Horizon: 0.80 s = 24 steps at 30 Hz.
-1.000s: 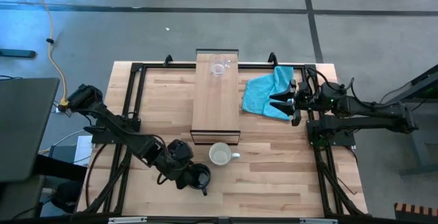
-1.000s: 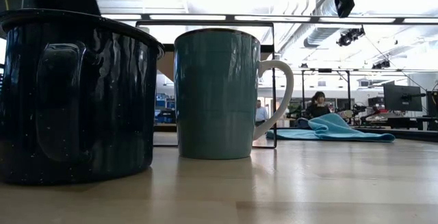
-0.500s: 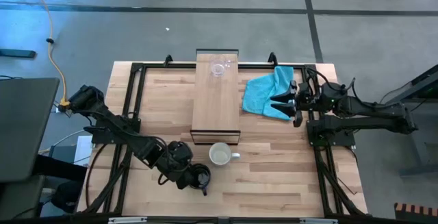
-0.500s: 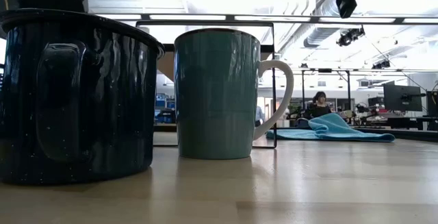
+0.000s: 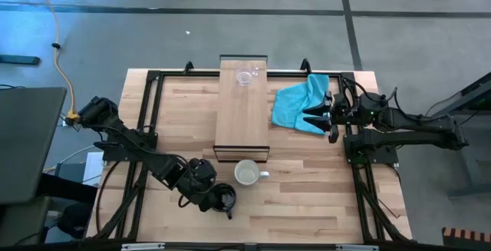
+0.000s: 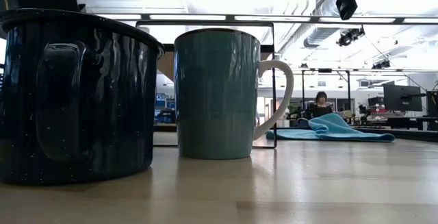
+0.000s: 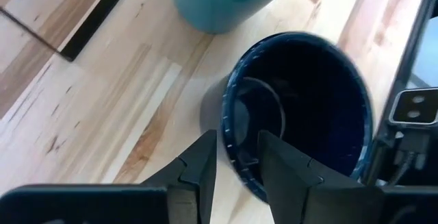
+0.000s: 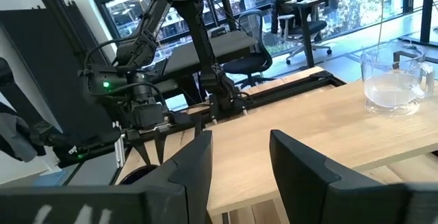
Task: Stack small to large cups/mugs on shelf
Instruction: Put the dark blue mug on the shelf
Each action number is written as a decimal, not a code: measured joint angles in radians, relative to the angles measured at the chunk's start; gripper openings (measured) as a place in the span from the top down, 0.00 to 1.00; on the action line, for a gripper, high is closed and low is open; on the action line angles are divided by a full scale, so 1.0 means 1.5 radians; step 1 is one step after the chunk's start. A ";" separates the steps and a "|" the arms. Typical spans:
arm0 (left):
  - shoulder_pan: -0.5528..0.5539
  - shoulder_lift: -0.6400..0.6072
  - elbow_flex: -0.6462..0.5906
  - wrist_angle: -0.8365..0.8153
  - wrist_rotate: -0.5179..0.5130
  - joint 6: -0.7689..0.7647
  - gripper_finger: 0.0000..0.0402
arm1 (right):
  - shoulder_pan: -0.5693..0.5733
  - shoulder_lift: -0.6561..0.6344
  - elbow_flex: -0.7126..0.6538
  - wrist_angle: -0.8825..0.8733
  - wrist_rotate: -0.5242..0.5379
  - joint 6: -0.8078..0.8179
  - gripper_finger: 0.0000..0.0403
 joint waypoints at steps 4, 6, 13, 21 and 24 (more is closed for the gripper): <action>0.005 0.006 0.000 -0.006 0.004 -0.003 0.76 | 0.000 0.000 0.000 0.000 0.000 -0.003 0.66; 0.009 0.009 0.000 0.001 0.008 -0.004 0.76 | 0.000 0.000 0.000 0.000 0.000 -0.005 0.66; 0.013 0.019 0.000 0.004 0.019 -0.004 0.76 | 0.000 0.000 0.000 -0.002 0.000 -0.005 0.66; 0.013 0.024 0.000 0.005 0.022 -0.010 0.76 | 0.000 0.000 0.000 -0.003 0.000 -0.012 0.66; 0.013 0.024 0.000 0.005 0.022 -0.011 0.76 | 0.000 0.000 0.000 -0.004 0.000 -0.012 0.66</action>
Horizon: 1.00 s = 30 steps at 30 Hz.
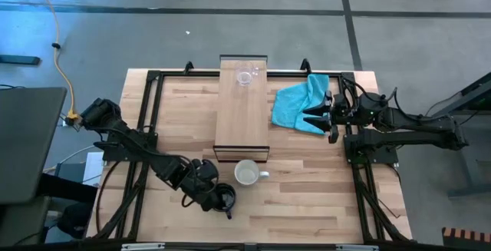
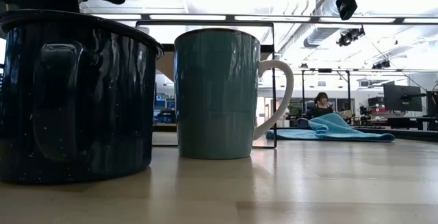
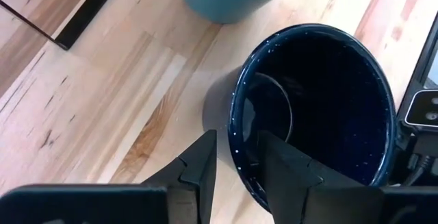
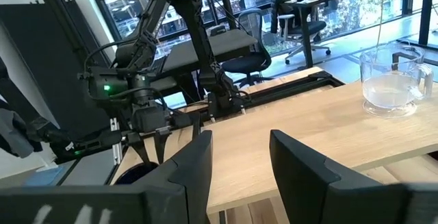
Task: Stack small to large cups/mugs on shelf
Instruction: Put the dark blue mug on the shelf
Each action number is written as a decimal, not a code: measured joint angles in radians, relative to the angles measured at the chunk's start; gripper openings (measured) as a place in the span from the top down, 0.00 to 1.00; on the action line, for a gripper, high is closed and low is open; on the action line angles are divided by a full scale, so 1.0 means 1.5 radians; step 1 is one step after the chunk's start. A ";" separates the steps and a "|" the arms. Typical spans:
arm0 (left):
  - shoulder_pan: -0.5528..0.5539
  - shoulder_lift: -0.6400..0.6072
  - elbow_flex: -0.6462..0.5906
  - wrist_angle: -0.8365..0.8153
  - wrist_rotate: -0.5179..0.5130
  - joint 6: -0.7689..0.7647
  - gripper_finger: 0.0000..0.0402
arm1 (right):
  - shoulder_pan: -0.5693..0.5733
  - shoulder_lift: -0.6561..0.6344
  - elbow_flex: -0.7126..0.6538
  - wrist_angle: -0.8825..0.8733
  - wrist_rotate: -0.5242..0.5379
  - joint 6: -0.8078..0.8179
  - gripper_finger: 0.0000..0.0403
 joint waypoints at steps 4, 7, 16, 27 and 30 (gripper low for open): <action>0.000 0.000 0.000 0.000 0.000 -0.002 0.76 | 0.000 0.000 0.000 0.000 0.000 0.000 0.66; 0.000 0.000 0.000 0.000 0.000 -0.006 0.76 | 0.000 0.000 0.000 0.000 0.000 0.000 0.66; 0.000 0.000 0.000 -0.003 -0.008 -0.023 0.77 | 0.000 0.000 0.000 0.000 0.000 0.000 0.66; 0.000 0.013 0.000 -0.040 -0.005 -0.076 0.77 | 0.000 0.000 0.000 -0.005 0.000 0.006 0.66; 0.000 0.013 0.000 -0.054 -0.006 -0.088 0.77 | 0.000 0.000 0.000 -0.006 0.000 0.006 0.66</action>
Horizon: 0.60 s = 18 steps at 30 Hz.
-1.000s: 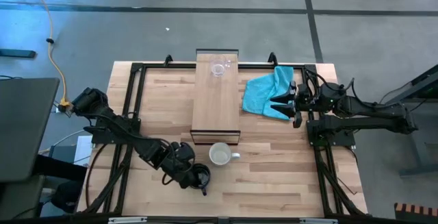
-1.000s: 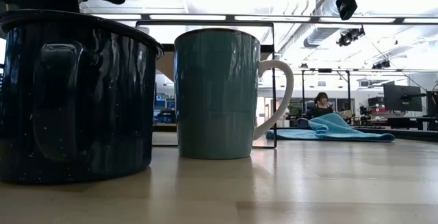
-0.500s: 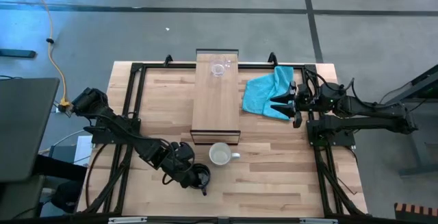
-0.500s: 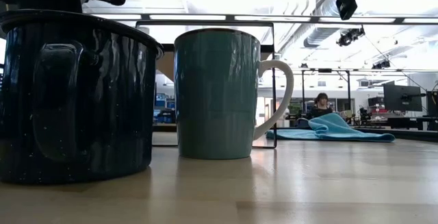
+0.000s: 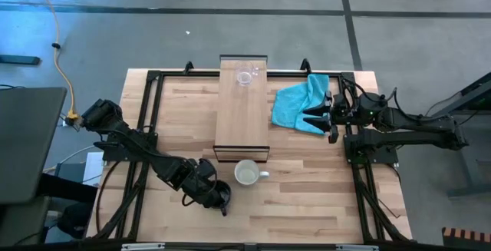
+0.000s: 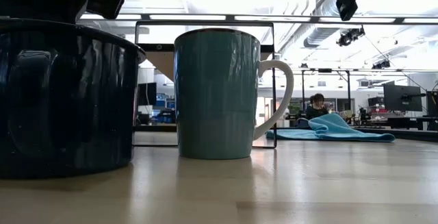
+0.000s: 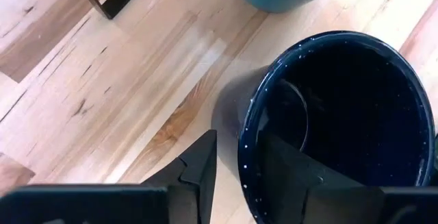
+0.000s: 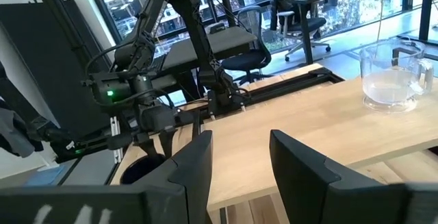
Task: Stack small to large cups/mugs on shelf
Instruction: Put the dark blue mug on the shelf
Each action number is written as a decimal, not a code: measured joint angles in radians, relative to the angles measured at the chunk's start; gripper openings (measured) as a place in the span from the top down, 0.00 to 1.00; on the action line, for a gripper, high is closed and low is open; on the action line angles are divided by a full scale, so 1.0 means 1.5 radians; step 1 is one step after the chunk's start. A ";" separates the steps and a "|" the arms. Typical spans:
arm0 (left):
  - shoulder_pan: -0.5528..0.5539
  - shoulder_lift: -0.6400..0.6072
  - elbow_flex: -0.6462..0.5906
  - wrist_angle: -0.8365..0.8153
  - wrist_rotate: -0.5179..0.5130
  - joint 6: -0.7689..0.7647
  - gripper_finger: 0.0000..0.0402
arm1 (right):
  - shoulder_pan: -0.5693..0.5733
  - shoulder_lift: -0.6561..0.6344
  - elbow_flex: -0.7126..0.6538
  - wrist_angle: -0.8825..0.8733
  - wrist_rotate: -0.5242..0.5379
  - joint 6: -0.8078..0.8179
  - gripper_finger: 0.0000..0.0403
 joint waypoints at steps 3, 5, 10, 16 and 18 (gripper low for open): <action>0.000 0.000 0.000 -0.001 0.000 0.000 0.77 | 0.000 0.000 0.000 0.000 0.000 0.001 0.66; 0.000 0.000 0.000 0.001 -0.002 0.000 0.77 | 0.000 0.000 0.000 0.001 0.000 0.001 0.66; 0.000 0.000 0.000 0.006 -0.008 0.000 0.77 | 0.000 0.000 0.000 0.001 0.000 0.003 0.66; 0.000 0.000 0.000 0.013 -0.011 0.001 0.80 | 0.000 0.000 0.000 -0.002 0.000 0.009 0.66; 0.000 0.000 0.000 0.015 -0.012 0.001 0.85 | 0.000 0.000 0.000 -0.003 0.000 0.009 0.66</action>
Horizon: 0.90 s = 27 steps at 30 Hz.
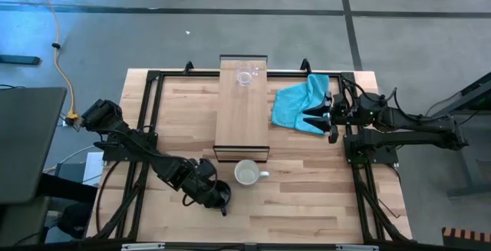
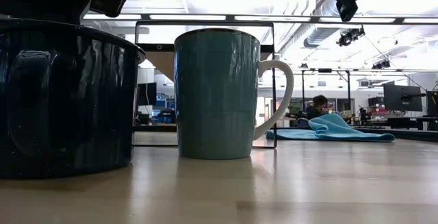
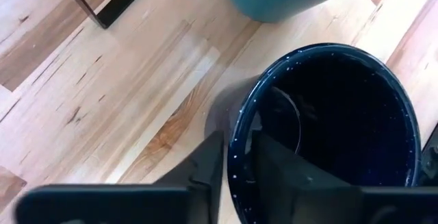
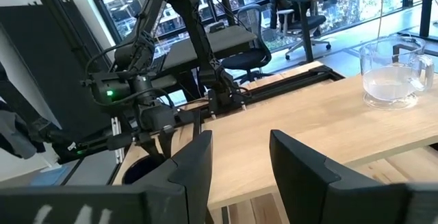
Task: Stack small to large cups/mugs on shelf
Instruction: Put the dark blue mug on the shelf
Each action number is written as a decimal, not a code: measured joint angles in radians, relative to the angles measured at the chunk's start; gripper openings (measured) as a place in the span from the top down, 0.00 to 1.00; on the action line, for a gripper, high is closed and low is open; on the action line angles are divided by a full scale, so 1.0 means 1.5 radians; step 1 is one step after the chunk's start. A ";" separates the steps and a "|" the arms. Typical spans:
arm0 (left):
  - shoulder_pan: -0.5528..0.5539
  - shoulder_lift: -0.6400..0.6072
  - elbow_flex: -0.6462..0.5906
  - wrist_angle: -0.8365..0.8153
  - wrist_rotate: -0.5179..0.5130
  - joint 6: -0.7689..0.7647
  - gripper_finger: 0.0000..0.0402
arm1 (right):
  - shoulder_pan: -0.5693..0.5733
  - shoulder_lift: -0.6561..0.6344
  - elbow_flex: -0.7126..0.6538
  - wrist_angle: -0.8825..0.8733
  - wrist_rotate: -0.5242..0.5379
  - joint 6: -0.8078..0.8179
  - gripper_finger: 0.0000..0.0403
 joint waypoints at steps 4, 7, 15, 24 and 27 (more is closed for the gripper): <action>0.000 0.000 0.000 0.009 -0.001 0.014 0.96 | 0.000 0.000 0.000 -0.001 0.000 0.000 0.66; 0.000 0.000 0.000 0.010 -0.003 0.017 0.96 | 0.000 0.000 0.000 -0.002 0.000 0.000 0.66; 0.000 -0.001 0.000 0.013 -0.022 0.013 0.97 | 0.000 0.000 0.000 -0.007 0.000 -0.002 0.66; 0.000 -0.001 0.000 0.005 -0.025 -0.027 0.98 | 0.000 0.000 0.000 -0.012 0.000 -0.007 0.66; 0.000 -0.001 0.000 -0.003 -0.025 -0.061 0.98 | 0.000 0.000 0.000 -0.012 0.000 -0.009 0.66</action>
